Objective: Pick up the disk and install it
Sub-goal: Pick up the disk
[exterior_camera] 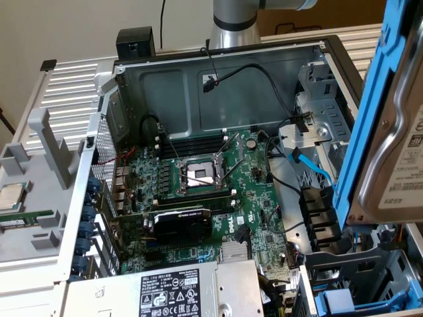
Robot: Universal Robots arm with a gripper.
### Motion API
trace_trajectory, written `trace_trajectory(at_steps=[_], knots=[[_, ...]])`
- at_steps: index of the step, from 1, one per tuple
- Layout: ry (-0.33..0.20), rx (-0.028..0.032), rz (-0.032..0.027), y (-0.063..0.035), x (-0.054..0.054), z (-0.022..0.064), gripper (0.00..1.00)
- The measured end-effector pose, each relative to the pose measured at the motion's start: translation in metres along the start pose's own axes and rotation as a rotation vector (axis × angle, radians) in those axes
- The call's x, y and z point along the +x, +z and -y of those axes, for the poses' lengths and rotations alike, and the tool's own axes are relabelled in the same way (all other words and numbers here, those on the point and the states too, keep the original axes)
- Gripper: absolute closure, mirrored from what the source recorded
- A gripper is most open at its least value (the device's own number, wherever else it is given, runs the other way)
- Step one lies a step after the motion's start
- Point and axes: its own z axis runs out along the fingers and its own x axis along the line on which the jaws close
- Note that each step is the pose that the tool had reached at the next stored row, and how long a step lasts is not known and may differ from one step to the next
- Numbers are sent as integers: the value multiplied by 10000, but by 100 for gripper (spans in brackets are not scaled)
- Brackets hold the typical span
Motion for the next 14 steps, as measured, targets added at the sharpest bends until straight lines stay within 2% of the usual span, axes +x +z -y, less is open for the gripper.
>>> trace_trajectory(at_steps=[14], knots=[[0, 0, 1, 253, 48, 22, 64]])
